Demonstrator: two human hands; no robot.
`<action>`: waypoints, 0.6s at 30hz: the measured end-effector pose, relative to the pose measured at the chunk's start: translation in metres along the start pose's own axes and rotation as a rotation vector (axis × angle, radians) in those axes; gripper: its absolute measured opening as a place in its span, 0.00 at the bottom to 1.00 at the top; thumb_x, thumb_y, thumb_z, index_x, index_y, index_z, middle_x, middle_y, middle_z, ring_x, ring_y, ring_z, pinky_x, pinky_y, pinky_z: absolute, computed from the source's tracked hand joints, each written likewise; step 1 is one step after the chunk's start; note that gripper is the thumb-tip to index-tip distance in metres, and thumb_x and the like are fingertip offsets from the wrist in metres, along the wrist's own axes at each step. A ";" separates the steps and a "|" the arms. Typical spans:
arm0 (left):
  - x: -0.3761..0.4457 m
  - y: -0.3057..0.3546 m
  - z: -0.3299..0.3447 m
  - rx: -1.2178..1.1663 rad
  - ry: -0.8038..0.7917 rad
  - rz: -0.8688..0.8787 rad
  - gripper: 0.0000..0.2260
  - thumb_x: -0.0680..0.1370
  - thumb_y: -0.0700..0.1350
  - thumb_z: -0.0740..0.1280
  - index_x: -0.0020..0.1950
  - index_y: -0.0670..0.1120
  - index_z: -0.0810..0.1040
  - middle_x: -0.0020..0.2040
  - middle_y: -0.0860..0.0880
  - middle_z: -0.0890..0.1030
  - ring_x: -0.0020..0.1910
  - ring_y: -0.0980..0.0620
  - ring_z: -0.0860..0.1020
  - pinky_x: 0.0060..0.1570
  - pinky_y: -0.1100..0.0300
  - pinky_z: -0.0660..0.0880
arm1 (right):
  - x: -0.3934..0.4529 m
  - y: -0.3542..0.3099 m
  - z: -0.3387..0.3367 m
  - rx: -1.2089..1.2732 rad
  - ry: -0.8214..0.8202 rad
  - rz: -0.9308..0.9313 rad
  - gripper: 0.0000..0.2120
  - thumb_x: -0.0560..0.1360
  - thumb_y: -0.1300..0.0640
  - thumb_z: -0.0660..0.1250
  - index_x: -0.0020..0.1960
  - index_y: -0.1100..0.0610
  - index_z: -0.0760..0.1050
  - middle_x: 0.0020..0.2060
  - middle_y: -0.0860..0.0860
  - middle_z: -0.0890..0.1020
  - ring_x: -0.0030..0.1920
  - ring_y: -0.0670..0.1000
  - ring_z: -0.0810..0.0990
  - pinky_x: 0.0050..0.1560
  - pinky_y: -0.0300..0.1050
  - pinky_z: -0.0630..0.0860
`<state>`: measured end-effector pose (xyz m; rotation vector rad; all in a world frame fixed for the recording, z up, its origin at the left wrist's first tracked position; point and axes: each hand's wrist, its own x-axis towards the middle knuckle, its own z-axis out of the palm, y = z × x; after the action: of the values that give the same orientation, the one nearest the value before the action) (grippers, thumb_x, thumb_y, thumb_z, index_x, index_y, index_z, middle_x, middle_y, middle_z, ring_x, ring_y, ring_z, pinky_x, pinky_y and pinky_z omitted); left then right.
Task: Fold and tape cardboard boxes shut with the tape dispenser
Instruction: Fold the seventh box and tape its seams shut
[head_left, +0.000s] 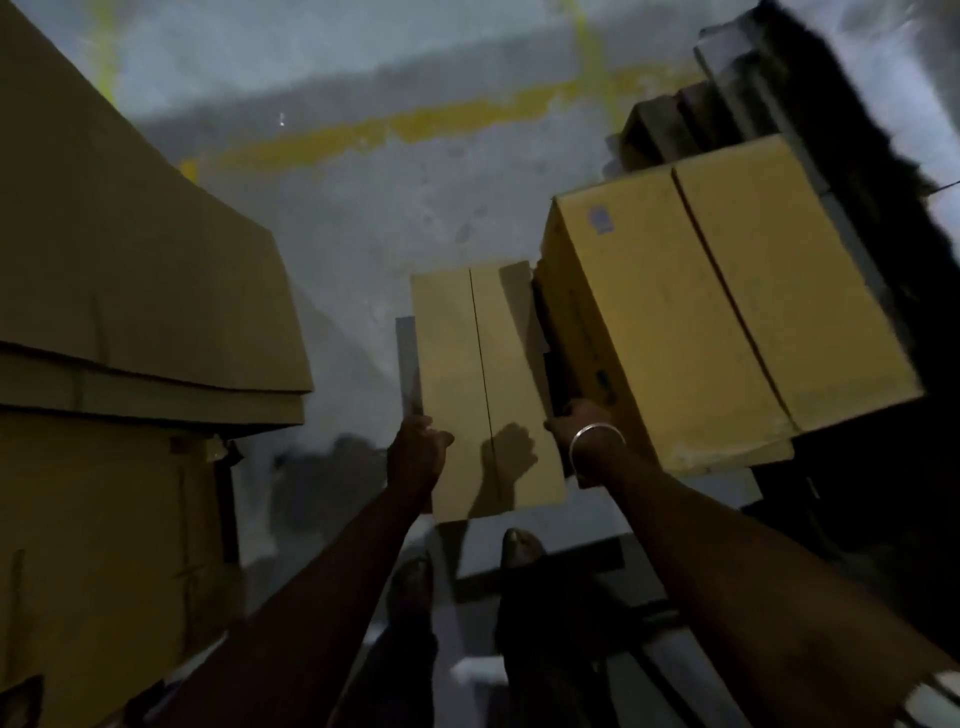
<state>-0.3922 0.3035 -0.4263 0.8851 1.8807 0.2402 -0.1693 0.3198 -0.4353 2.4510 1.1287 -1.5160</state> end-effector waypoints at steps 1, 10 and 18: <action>0.026 -0.008 0.011 0.017 -0.014 -0.016 0.20 0.78 0.43 0.70 0.69 0.41 0.73 0.67 0.42 0.76 0.63 0.42 0.75 0.59 0.56 0.72 | 0.022 0.001 0.010 -0.002 0.009 0.006 0.26 0.78 0.51 0.69 0.72 0.62 0.71 0.68 0.61 0.75 0.66 0.63 0.75 0.63 0.56 0.75; 0.179 -0.100 0.083 -0.077 -0.009 -0.156 0.35 0.72 0.58 0.75 0.71 0.42 0.71 0.63 0.42 0.79 0.62 0.39 0.78 0.62 0.46 0.77 | 0.151 0.027 0.097 0.238 0.036 0.178 0.43 0.73 0.42 0.74 0.77 0.63 0.61 0.73 0.62 0.69 0.71 0.66 0.69 0.68 0.58 0.69; 0.196 -0.125 0.078 0.058 -0.024 -0.115 0.33 0.73 0.62 0.73 0.69 0.41 0.74 0.64 0.41 0.80 0.61 0.38 0.79 0.62 0.46 0.76 | 0.156 0.037 0.114 0.104 0.127 0.075 0.49 0.70 0.37 0.75 0.80 0.60 0.57 0.75 0.61 0.67 0.74 0.63 0.67 0.69 0.56 0.69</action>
<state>-0.4299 0.3293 -0.6669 0.8118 1.9175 0.1045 -0.1935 0.3341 -0.6296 2.6598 0.9870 -1.4528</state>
